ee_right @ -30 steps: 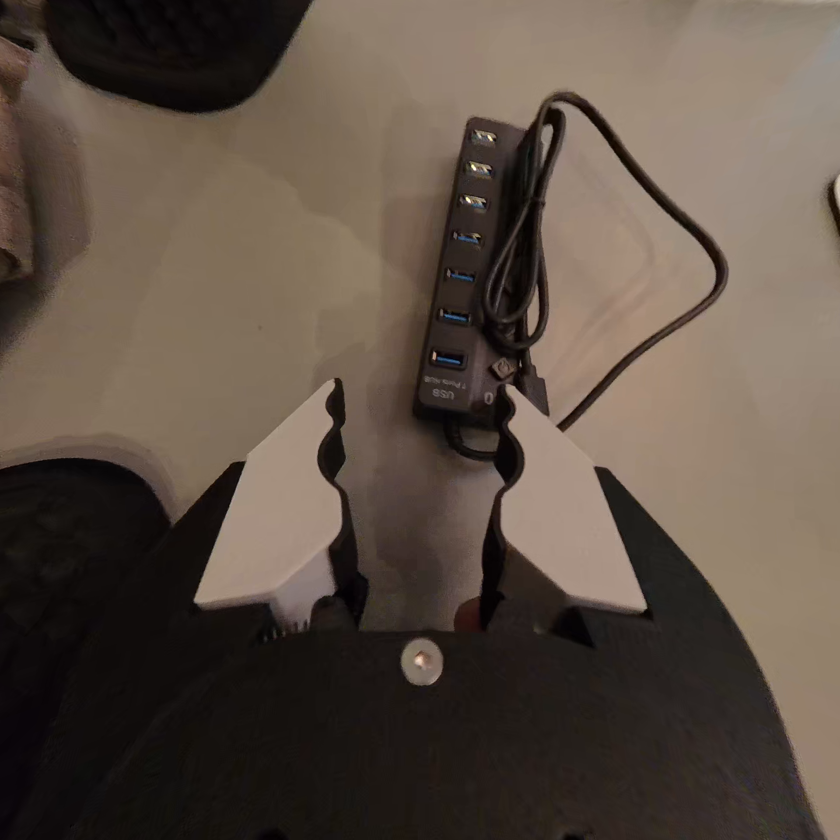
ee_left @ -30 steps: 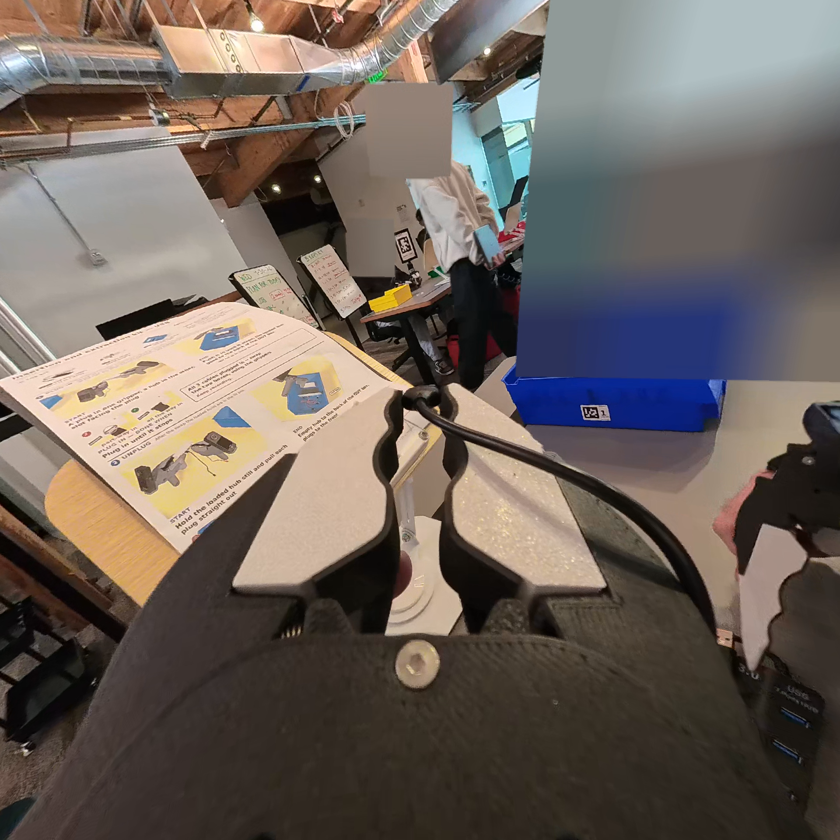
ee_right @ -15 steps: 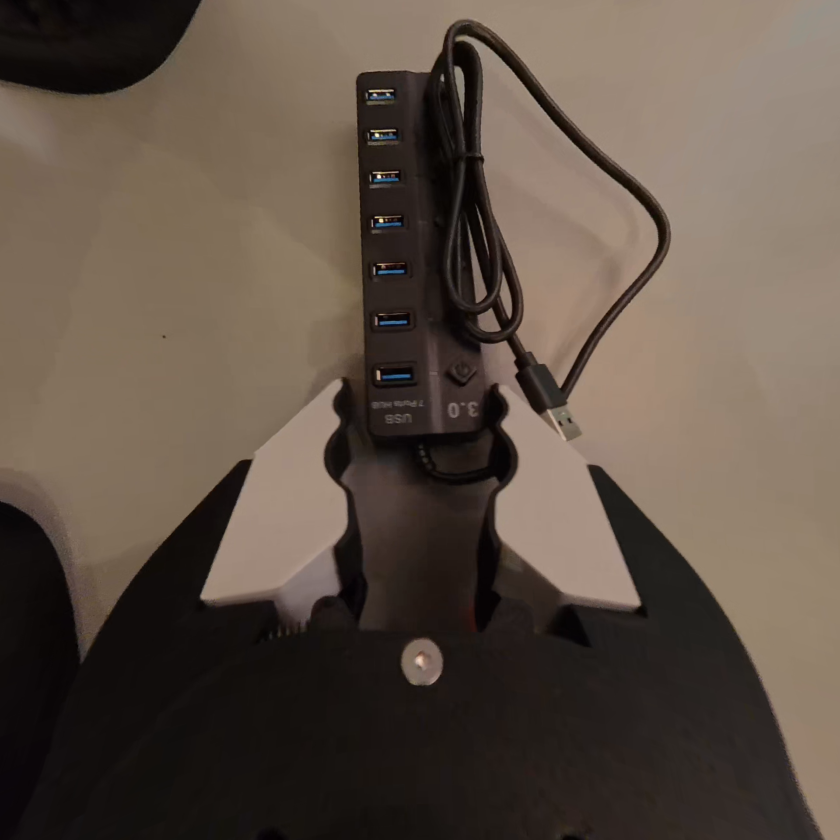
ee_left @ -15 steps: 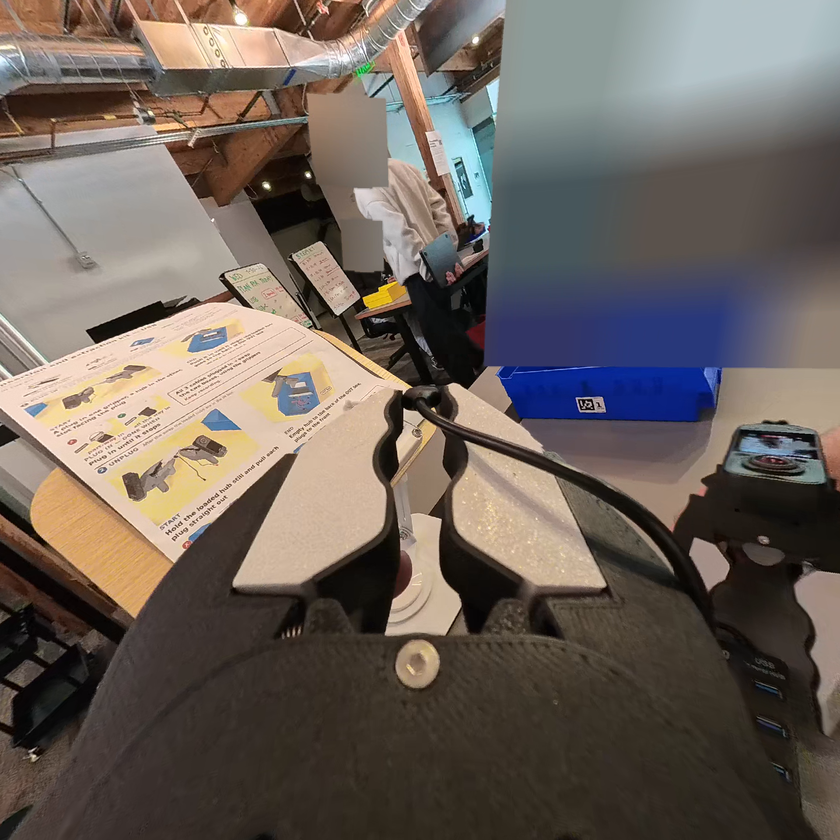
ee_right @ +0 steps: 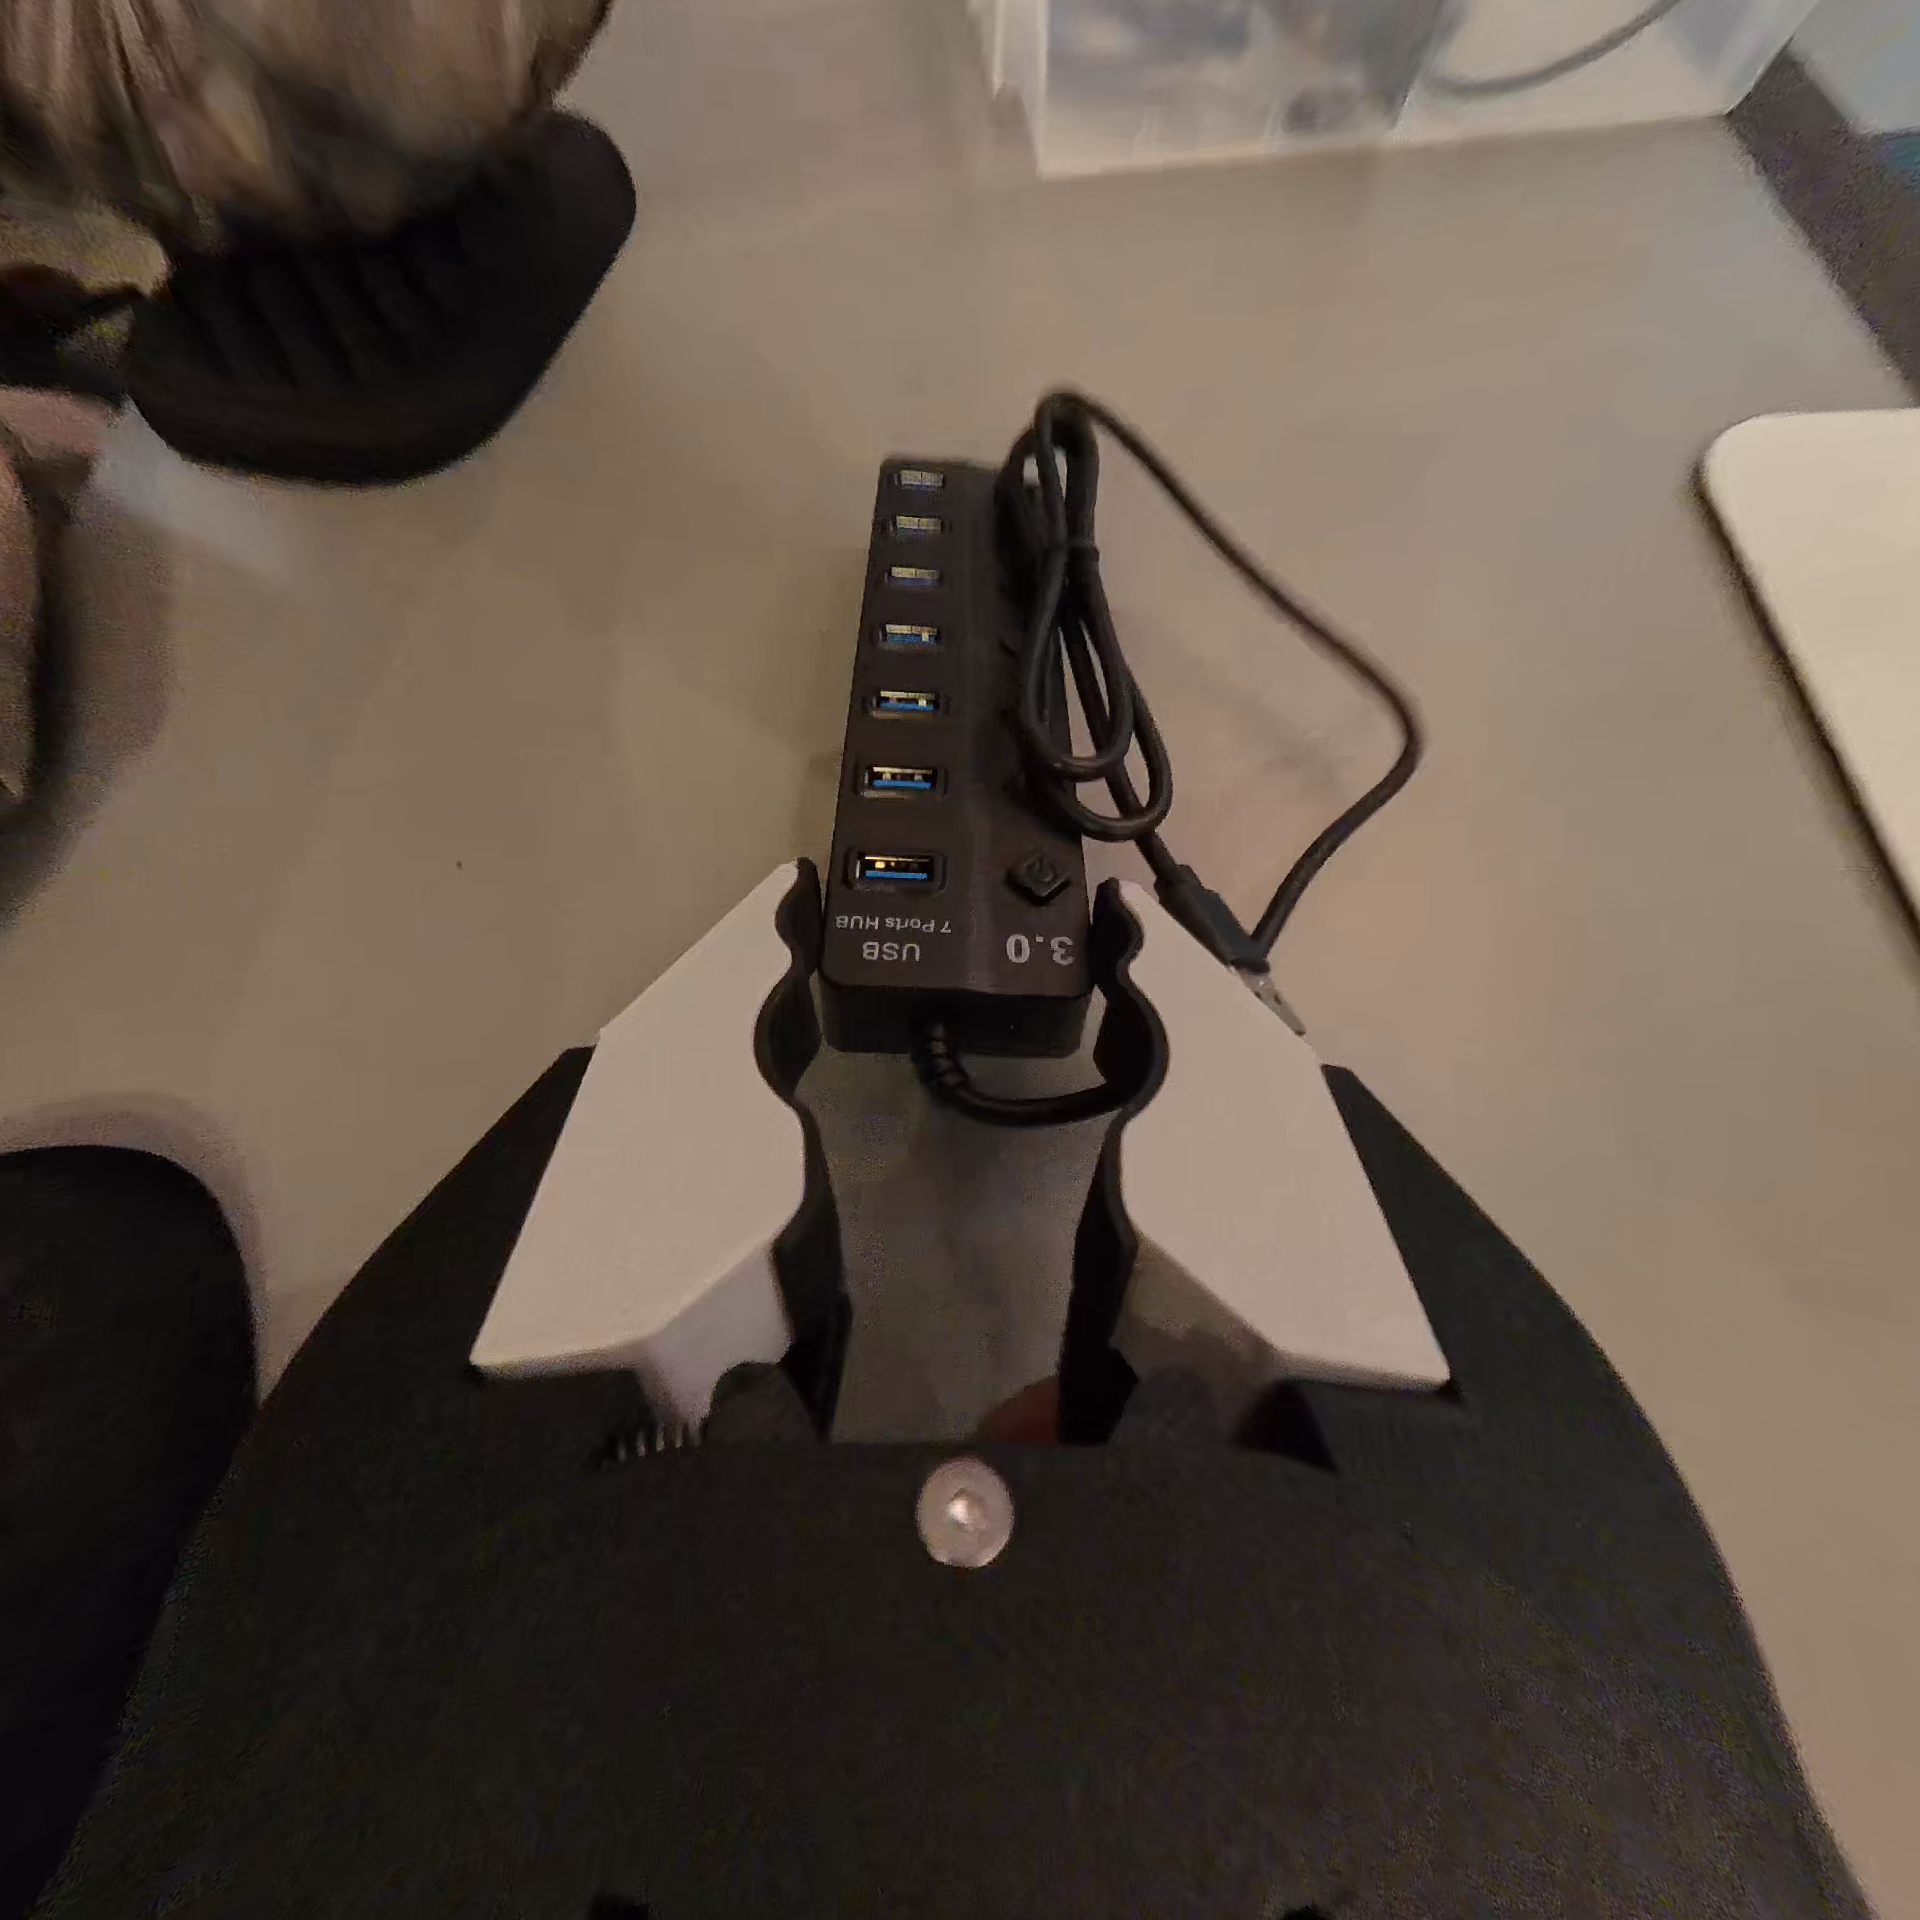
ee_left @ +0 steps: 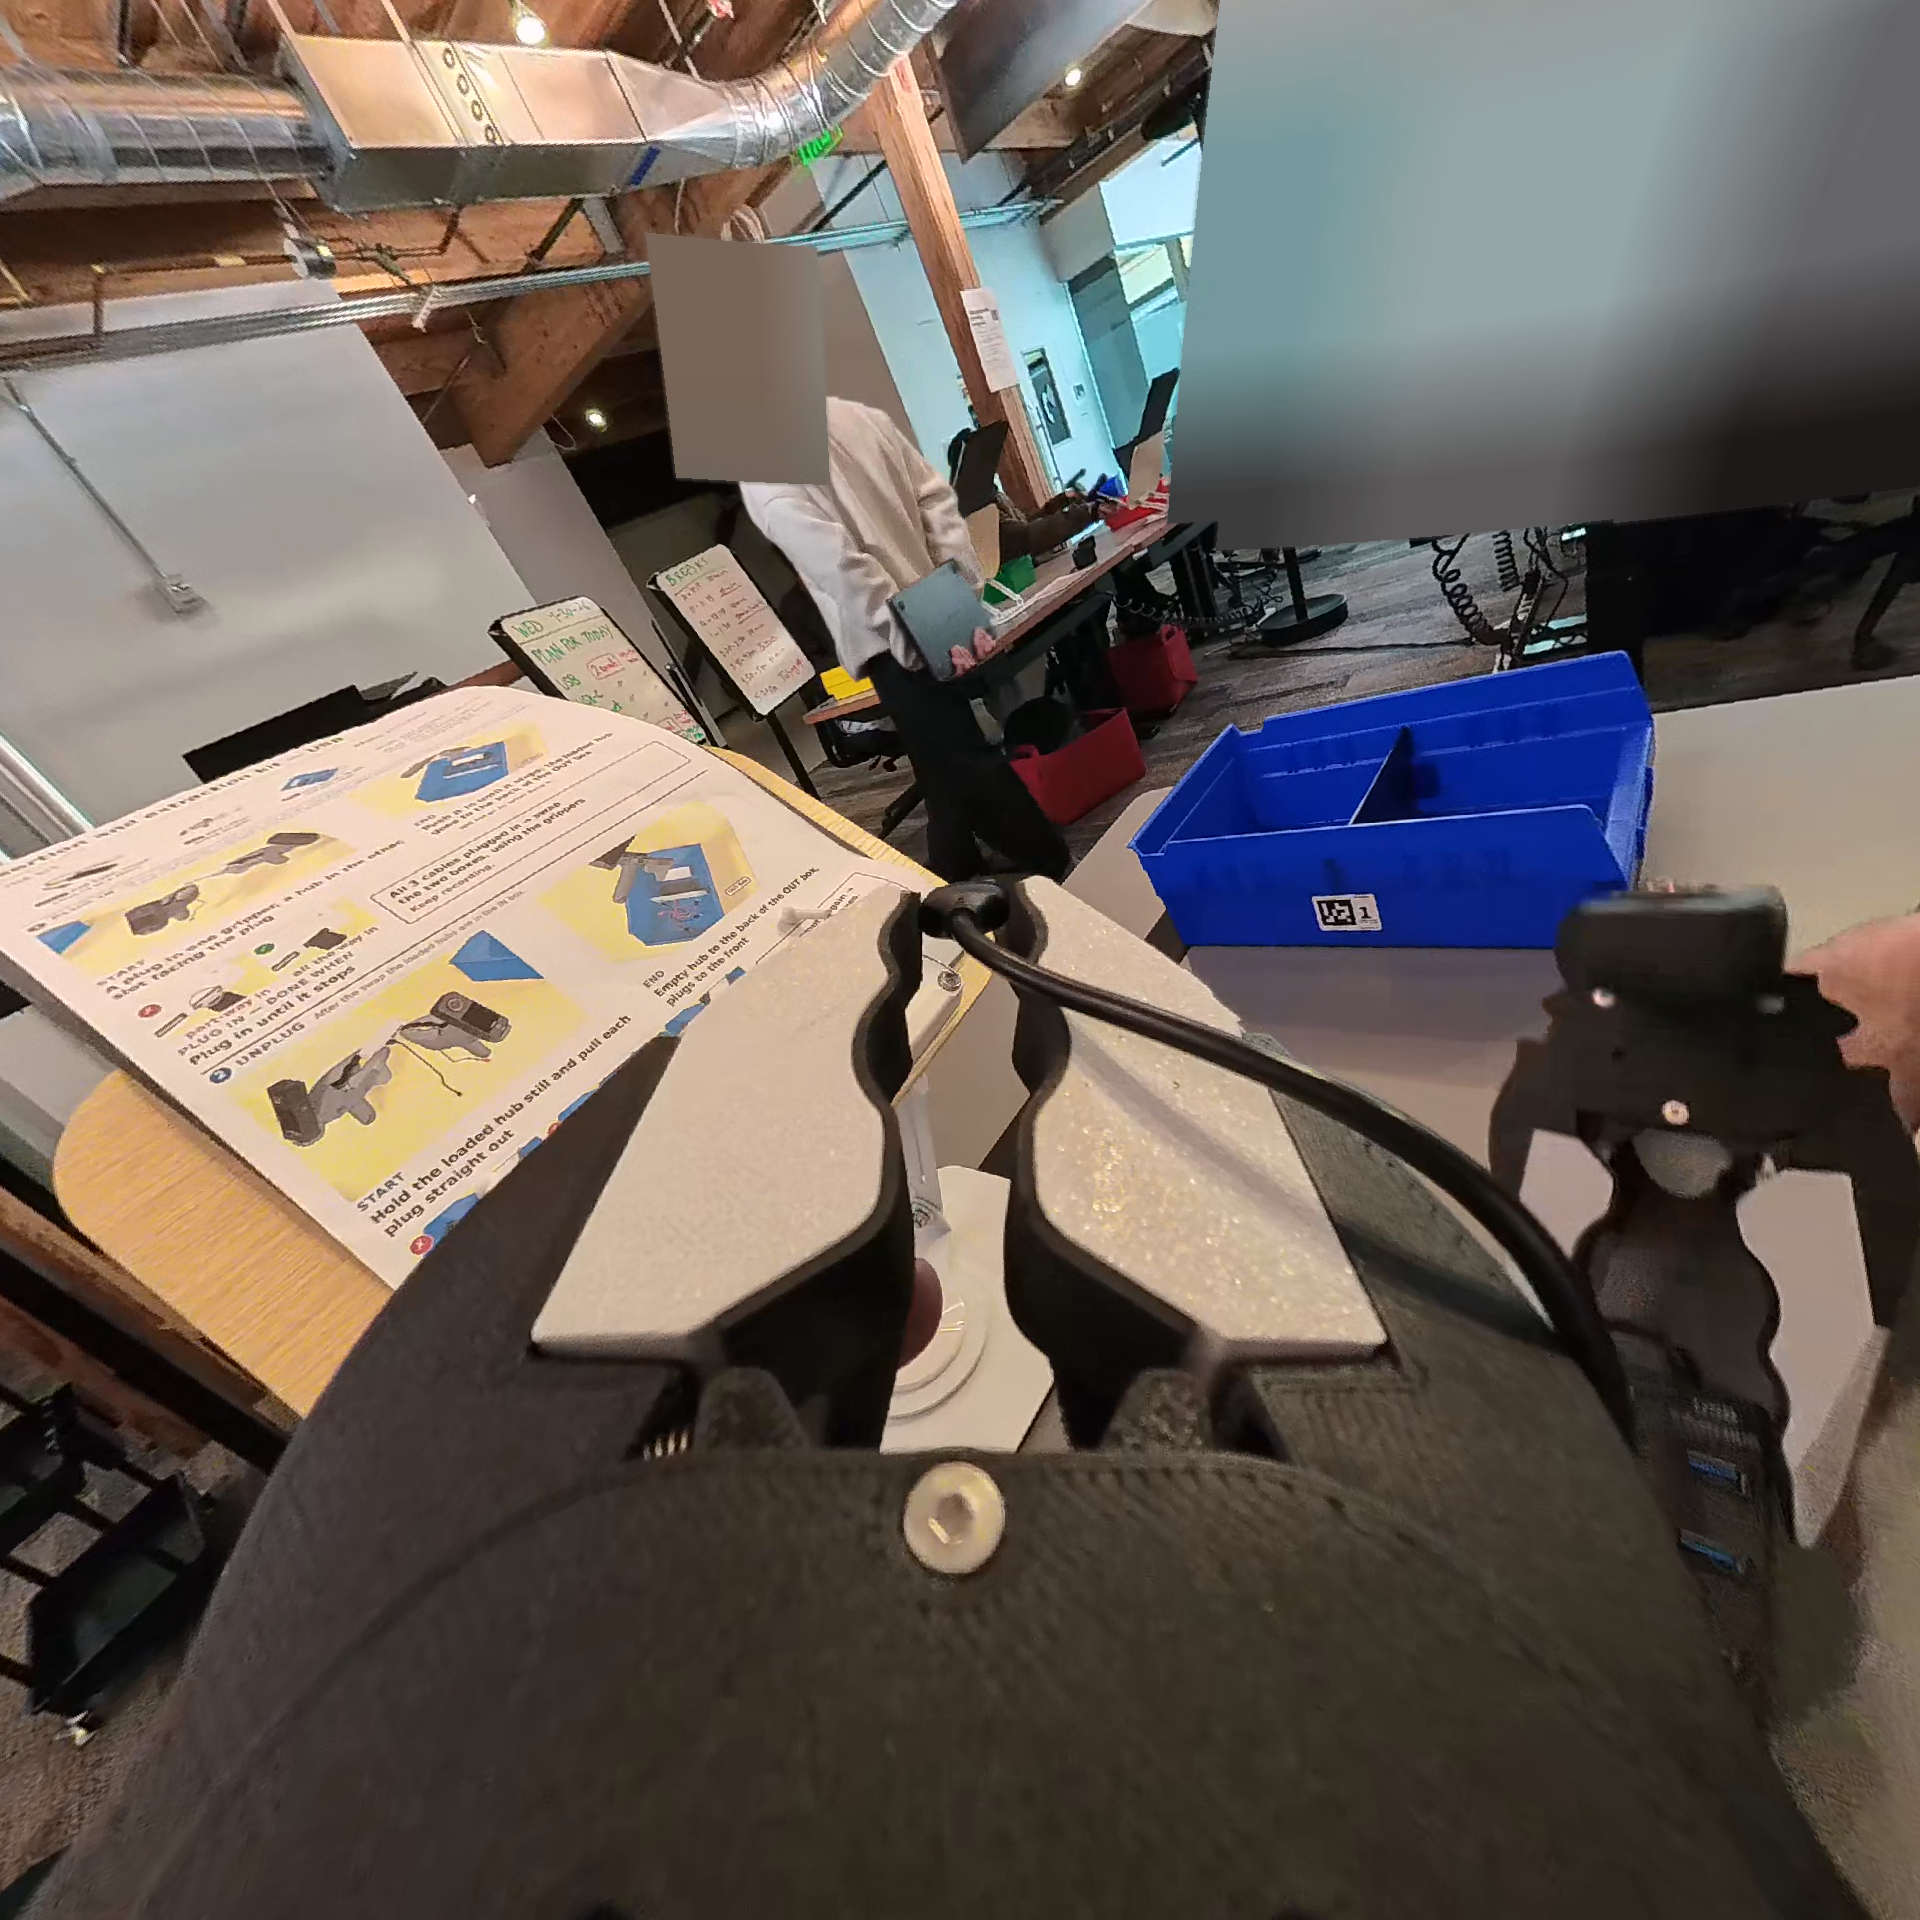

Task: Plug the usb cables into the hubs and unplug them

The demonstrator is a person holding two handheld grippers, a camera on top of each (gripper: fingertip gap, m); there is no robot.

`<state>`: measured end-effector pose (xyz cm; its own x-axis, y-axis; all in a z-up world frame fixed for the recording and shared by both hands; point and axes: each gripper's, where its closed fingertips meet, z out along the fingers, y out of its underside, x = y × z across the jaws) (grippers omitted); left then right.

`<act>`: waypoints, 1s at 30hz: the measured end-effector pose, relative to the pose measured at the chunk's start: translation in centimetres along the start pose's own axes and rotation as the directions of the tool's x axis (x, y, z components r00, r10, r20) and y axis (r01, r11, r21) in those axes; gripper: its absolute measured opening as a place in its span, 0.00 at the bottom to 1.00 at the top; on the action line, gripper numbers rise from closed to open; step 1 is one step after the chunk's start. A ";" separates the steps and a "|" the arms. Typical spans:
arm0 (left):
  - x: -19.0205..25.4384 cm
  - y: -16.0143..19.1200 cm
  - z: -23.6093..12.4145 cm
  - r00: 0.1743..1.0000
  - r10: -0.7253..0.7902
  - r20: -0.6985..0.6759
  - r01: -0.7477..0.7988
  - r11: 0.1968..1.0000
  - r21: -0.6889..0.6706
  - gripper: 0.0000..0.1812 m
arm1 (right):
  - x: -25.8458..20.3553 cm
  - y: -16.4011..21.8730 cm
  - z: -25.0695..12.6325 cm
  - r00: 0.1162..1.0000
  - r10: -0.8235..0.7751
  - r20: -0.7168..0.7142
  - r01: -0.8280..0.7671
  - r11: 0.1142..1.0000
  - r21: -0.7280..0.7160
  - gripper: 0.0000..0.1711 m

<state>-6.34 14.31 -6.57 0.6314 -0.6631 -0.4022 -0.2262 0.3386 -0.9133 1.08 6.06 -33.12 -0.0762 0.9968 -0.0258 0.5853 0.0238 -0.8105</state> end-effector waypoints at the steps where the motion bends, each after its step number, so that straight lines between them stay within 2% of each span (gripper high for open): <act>1: 0.0 0.0 0.0 1.000 -0.003 0.000 0.003 1.000 0.002 0.08 | 0.2 -0.5 -0.8 1.000 0.005 -0.010 -0.005 1.000 0.013 0.30; 7: 0.2 0.1 0.0 1.000 -0.004 -0.013 0.004 1.000 0.000 0.08 | 1.8 -1.8 -4.7 0.995 -0.040 -0.092 0.036 0.998 -0.050 0.29; 14: 0.8 0.6 0.4 0.999 -0.009 -0.051 0.008 1.000 -0.011 0.08 | 2.9 -3.0 -8.6 0.987 -0.113 -0.111 0.092 0.980 -0.179 0.29; 24: 4.3 2.2 2.5 0.984 -0.024 -0.177 0.017 0.999 -0.040 0.08 | 3.8 -4.0 -13.4 0.984 -0.172 -0.056 0.140 0.920 -0.365 0.29; 30: 7.0 3.4 3.8 0.967 -0.021 -0.256 0.004 0.998 -0.065 0.08 | 3.9 -3.7 -14.5 0.980 -0.197 0.017 0.174 0.818 -0.548 0.29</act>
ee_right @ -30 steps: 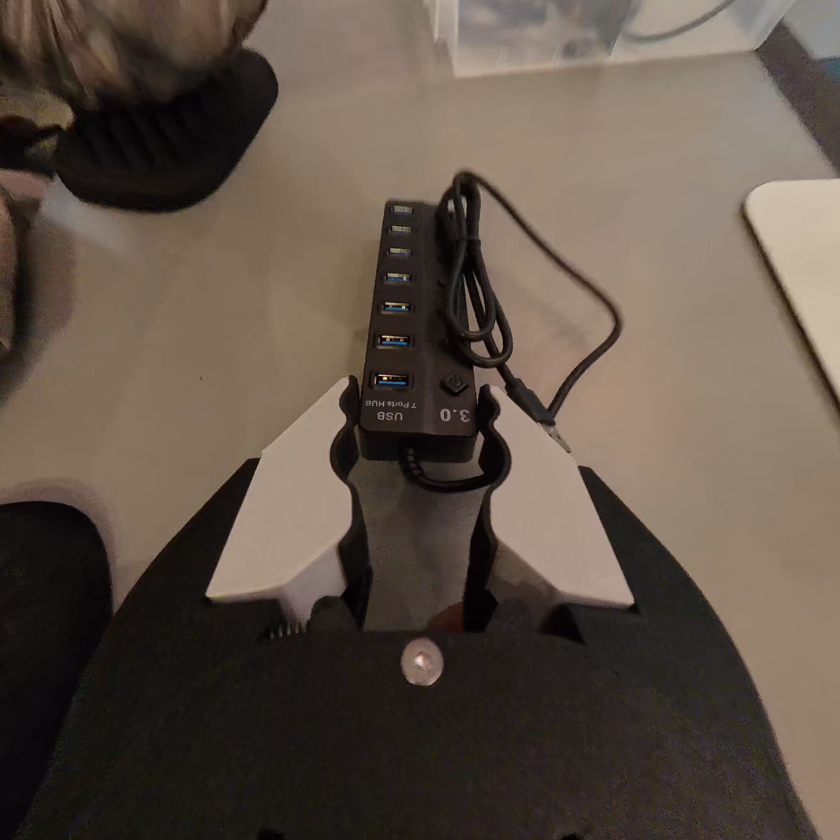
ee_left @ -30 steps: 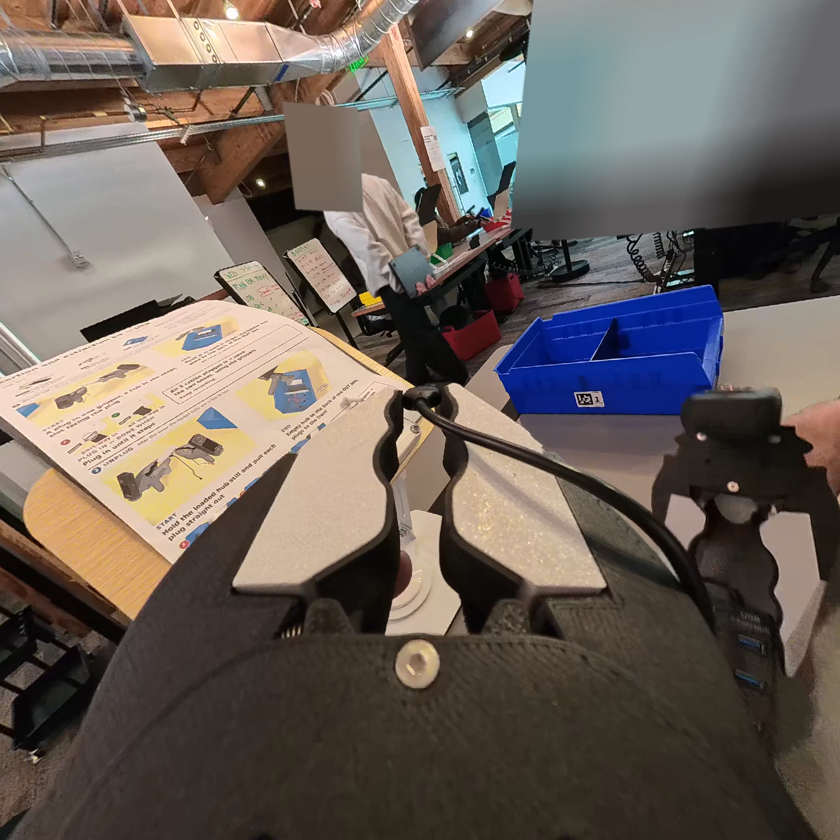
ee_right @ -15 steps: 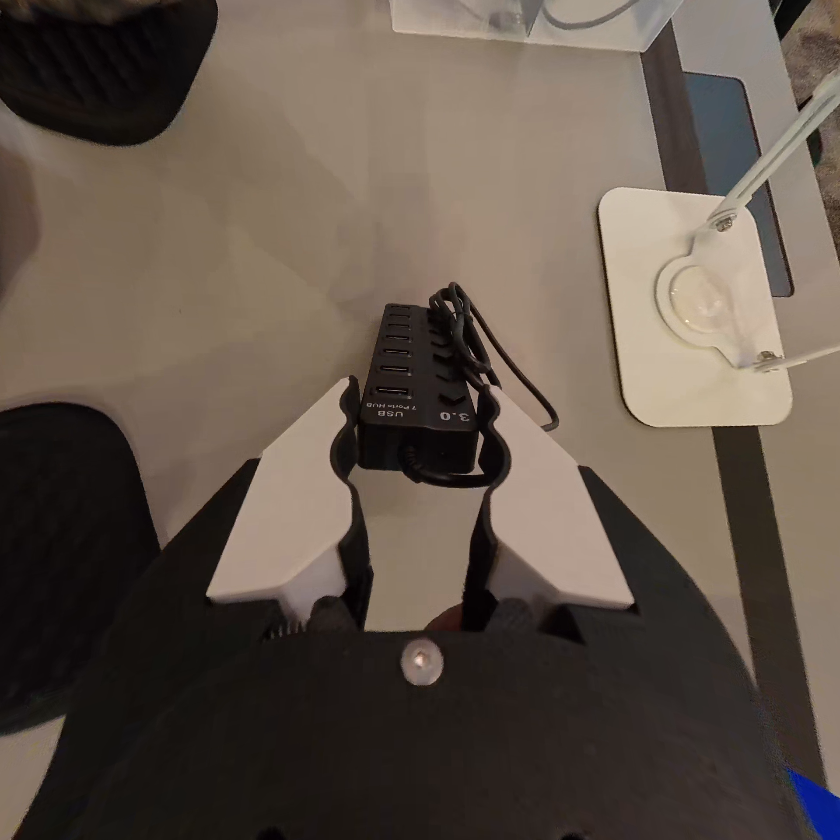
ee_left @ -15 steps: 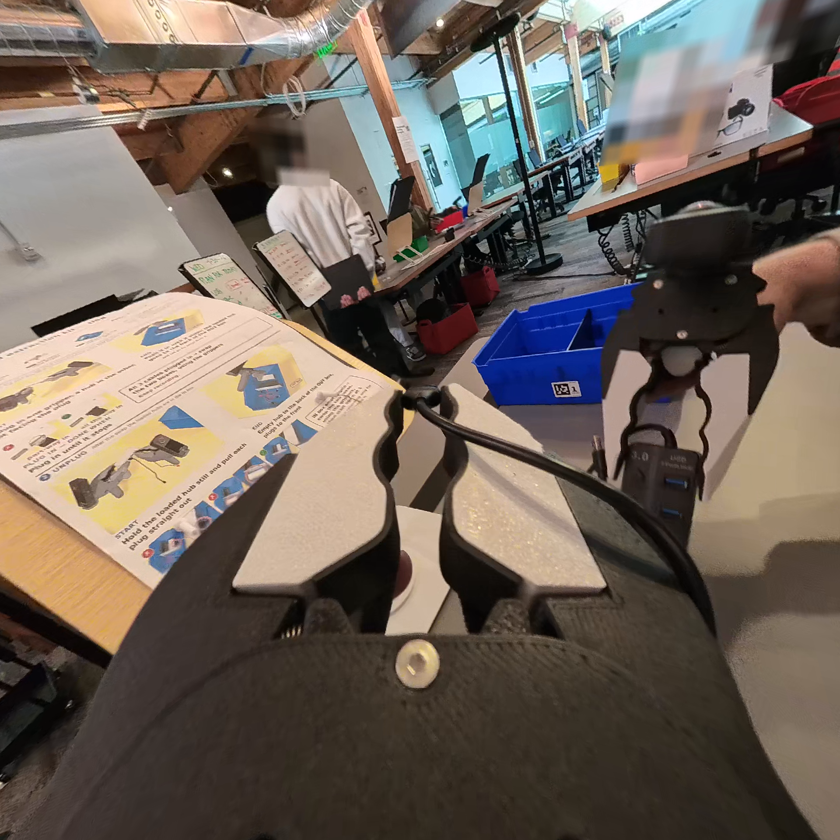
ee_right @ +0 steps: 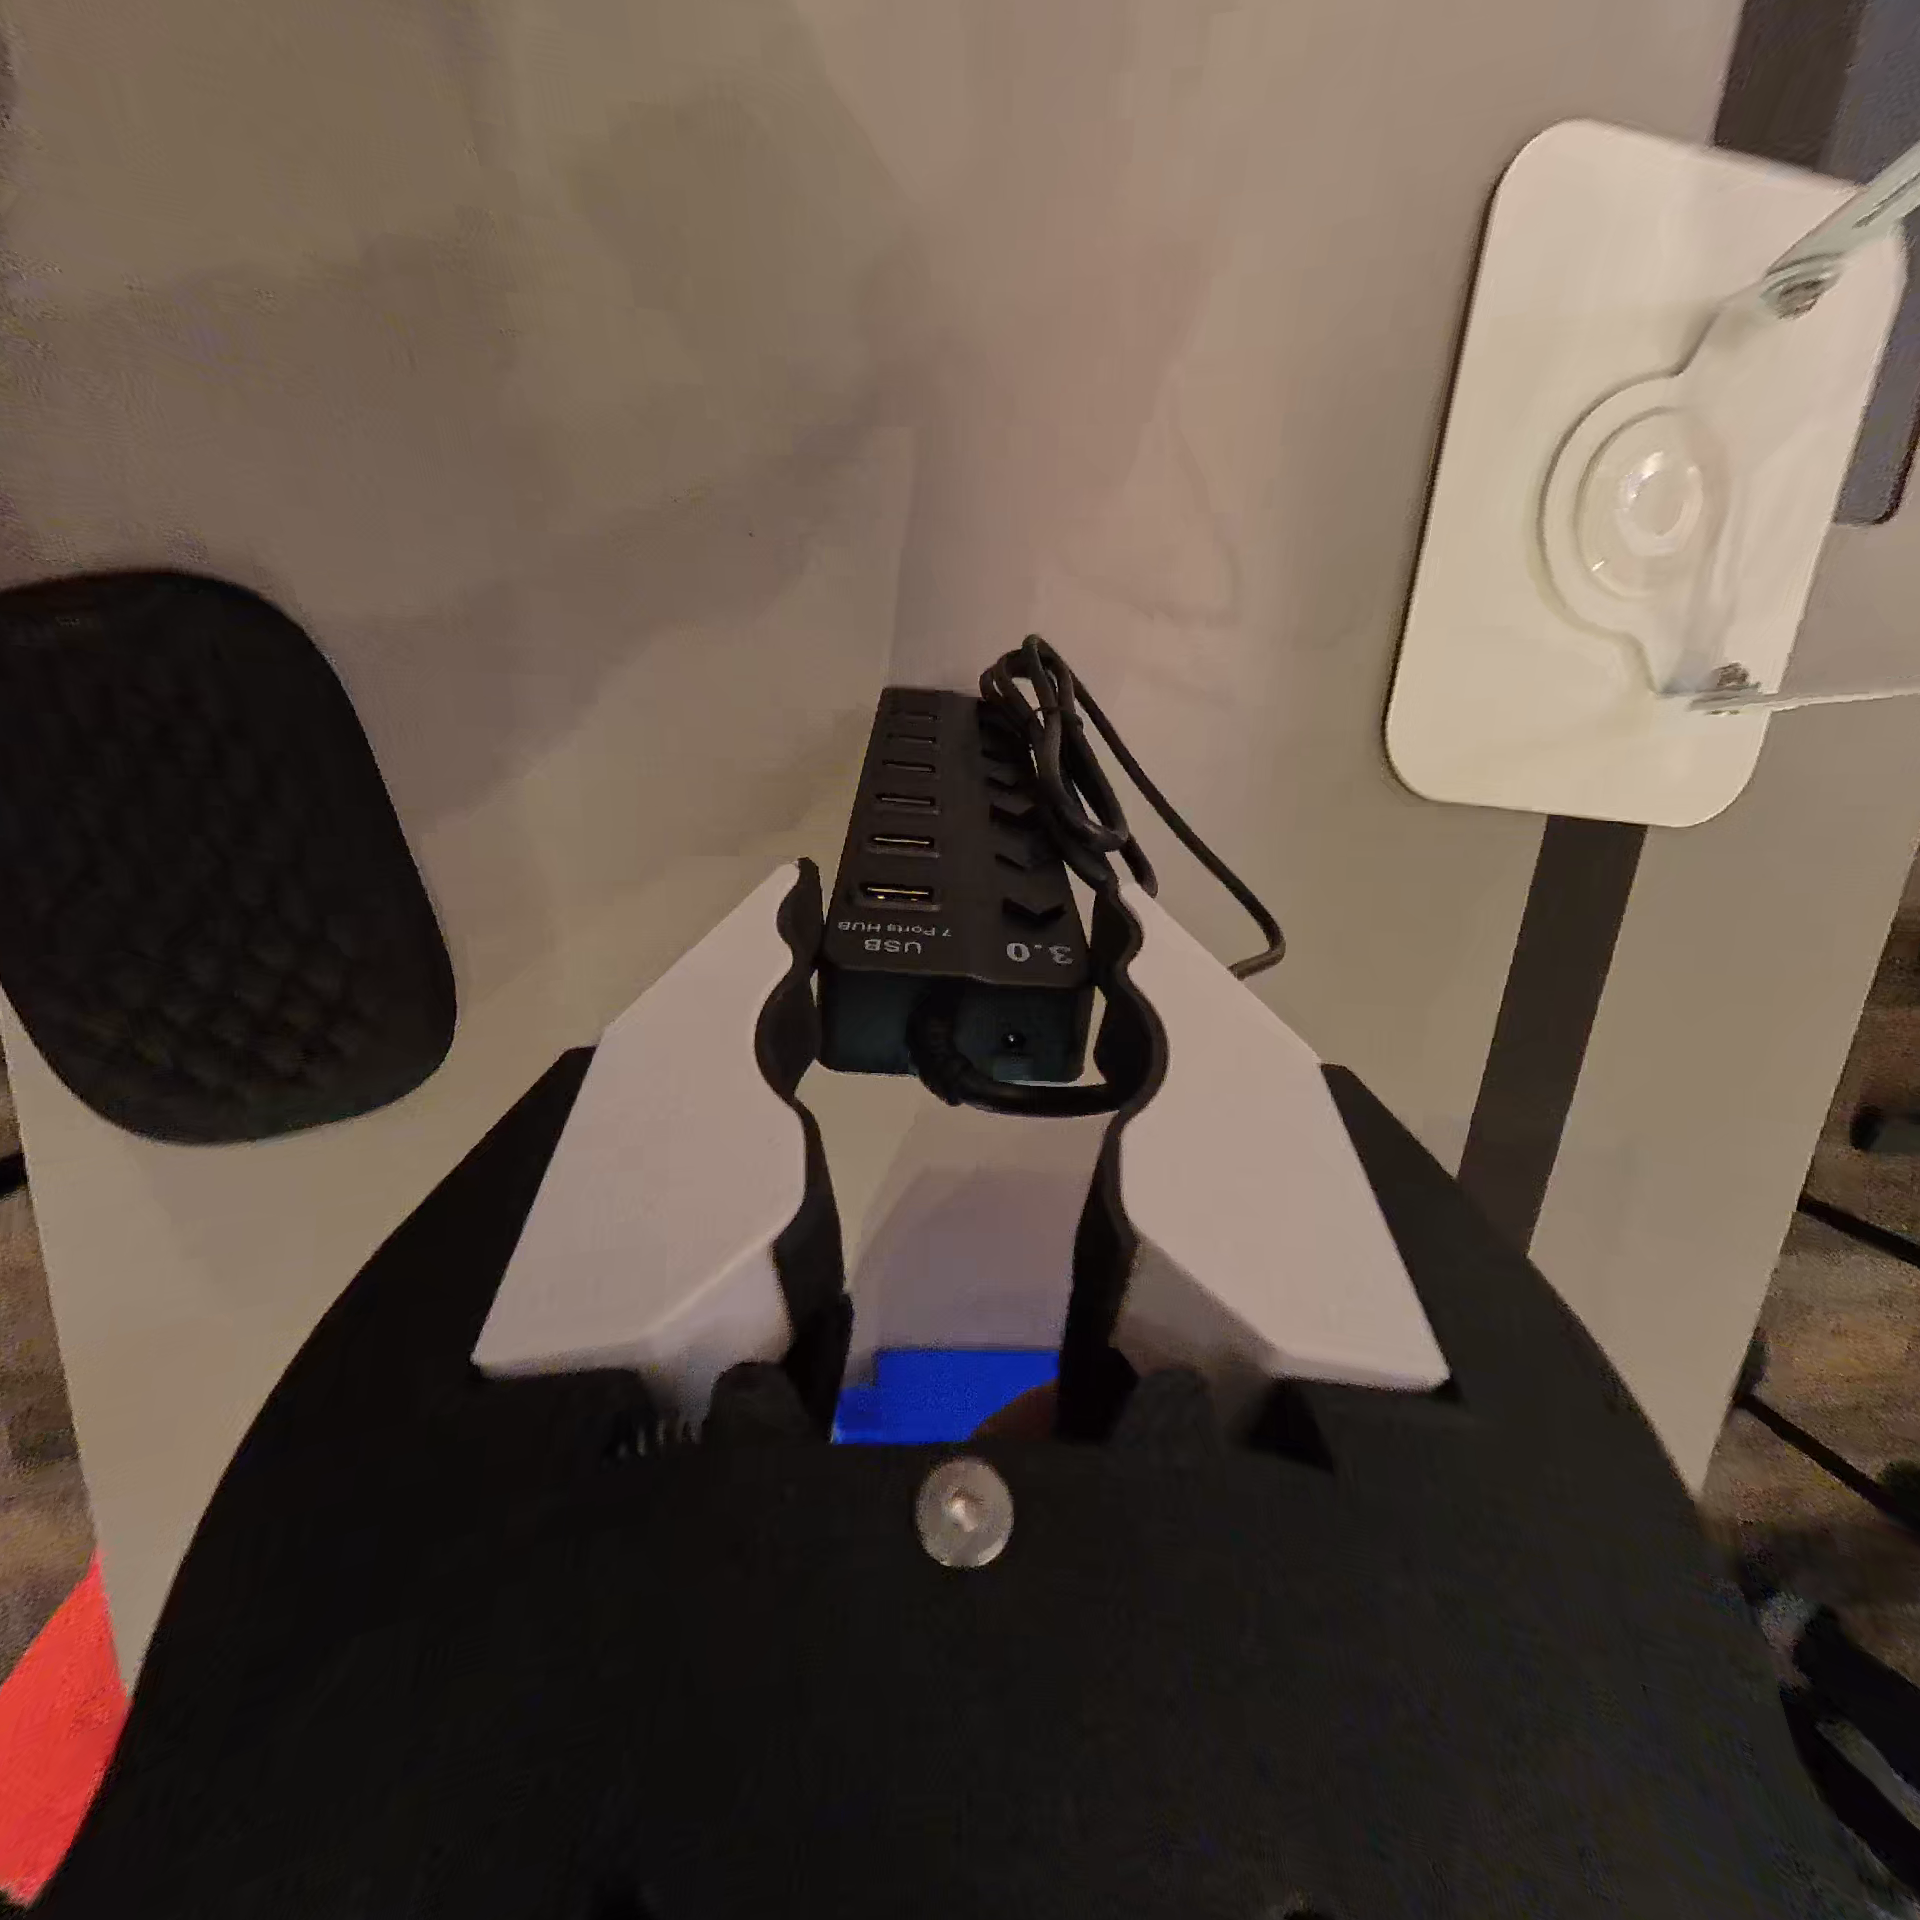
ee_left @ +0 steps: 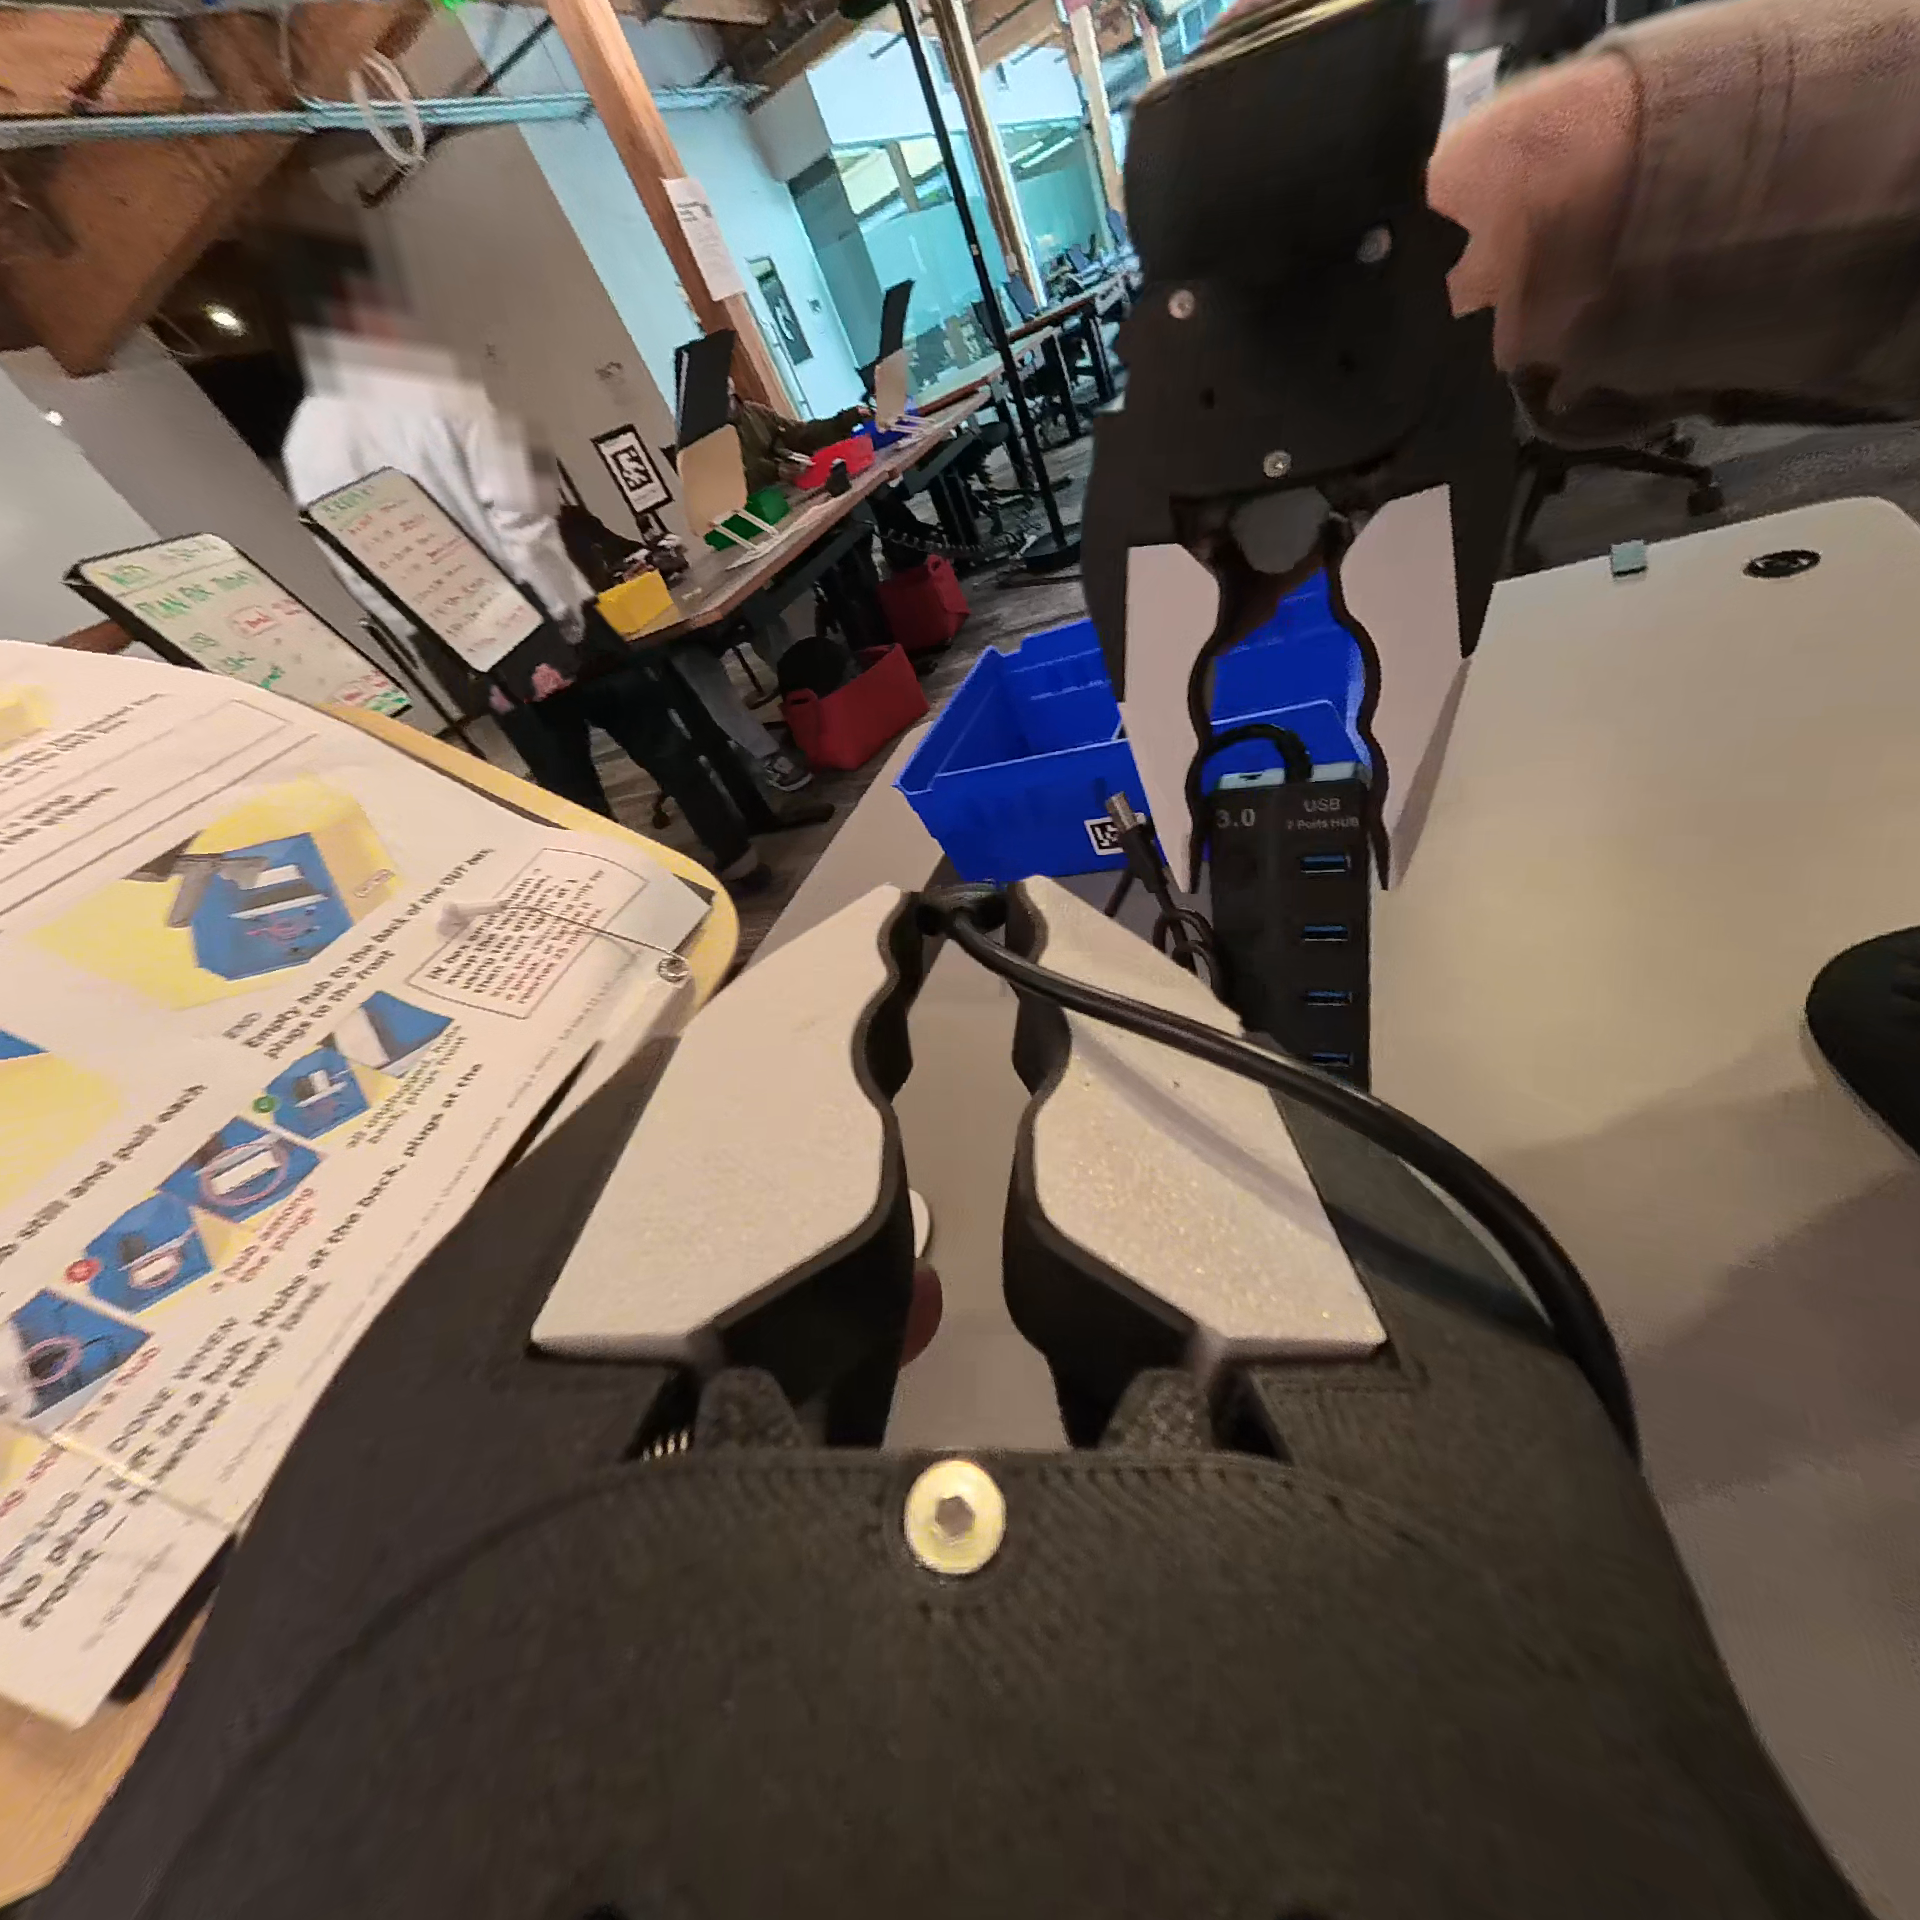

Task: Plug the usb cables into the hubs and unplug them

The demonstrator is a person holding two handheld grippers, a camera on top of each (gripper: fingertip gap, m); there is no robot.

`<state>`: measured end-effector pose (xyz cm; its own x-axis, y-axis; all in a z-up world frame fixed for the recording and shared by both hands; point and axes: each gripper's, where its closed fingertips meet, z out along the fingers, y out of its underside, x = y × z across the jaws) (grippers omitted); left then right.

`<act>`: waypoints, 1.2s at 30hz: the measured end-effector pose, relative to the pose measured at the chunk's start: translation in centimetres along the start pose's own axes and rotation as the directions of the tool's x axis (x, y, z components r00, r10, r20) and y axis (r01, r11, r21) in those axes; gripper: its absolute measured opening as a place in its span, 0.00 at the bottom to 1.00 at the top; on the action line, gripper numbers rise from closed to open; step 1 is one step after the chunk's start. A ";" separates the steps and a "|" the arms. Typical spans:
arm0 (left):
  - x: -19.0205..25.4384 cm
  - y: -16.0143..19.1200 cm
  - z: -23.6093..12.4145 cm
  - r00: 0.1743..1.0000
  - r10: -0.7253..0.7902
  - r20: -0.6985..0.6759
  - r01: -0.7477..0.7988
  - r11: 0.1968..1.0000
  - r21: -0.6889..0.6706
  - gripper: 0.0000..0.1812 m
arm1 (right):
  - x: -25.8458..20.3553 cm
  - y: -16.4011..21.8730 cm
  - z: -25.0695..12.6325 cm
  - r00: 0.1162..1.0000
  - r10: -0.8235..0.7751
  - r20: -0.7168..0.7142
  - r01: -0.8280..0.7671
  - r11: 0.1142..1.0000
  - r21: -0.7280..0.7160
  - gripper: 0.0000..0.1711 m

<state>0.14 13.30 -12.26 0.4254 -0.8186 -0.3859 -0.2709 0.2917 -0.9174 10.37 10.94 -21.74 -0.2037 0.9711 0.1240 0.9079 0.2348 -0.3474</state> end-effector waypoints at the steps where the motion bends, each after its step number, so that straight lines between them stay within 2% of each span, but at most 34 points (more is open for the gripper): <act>1: 0.3 0.3 0.2 1.000 0.000 -0.012 0.000 1.000 -0.007 0.08 | 0.0 0.3 0.3 1.000 -0.014 0.008 0.014 0.999 -0.049 0.29; 4: 0.7 1.1 0.7 0.999 0.001 -0.039 -0.002 1.000 -0.028 0.08 | -0.2 0.7 1.4 0.999 -0.034 0.034 0.039 0.989 -0.141 0.29; 7: 1.2 1.9 1.1 0.997 -0.011 -0.075 0.007 0.999 -0.046 0.08 | 0.1 0.5 1.4 0.999 -0.020 0.025 0.023 0.993 -0.113 0.29; 11: 3.2 3.4 2.2 0.984 -0.029 -0.173 0.015 0.996 -0.083 0.08 | 0.1 0.7 1.9 0.998 0.055 0.023 -0.056 0.998 0.030 0.29; 15: 7.0 7.6 3.8 0.942 -0.044 -0.333 -0.028 0.977 -0.210 0.09 | -0.8 1.5 2.4 0.989 0.149 0.016 -0.150 0.976 0.156 0.29; 18: 9.0 11.1 4.4 0.916 -0.007 -0.401 -0.136 0.935 -0.326 0.09 | -1.5 2.3 2.9 0.972 0.236 -0.004 -0.226 0.936 0.269 0.30; 22: 10.4 12.5 5.2 0.905 -0.006 -0.426 -0.160 0.922 -0.353 0.09 | -3.3 3.7 5.1 0.944 0.329 -0.012 -0.295 0.862 0.413 0.30; 28: 12.1 15.9 5.6 0.883 0.000 -0.470 -0.242 0.857 -0.455 0.08 | -6.0 5.5 9.3 0.919 0.395 -0.014 -0.342 0.813 0.472 0.30; 31: 12.8 17.1 5.4 0.871 -0.003 -0.492 -0.275 0.826 -0.492 0.09 | -6.8 6.4 10.9 0.916 0.401 -0.021 -0.351 0.826 0.440 0.30; 36: 13.4 17.4 5.5 0.863 -0.028 -0.504 -0.266 0.823 -0.502 0.09 | -7.4 7.3 12.4 0.920 0.390 -0.032 -0.347 0.852 0.392 0.30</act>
<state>5.86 10.11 -33.95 -0.0601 -0.9642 -0.2581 -0.7696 0.2095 -0.6032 13.92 5.99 -36.70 0.1783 0.9839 0.0087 0.7005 -0.1207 -0.7034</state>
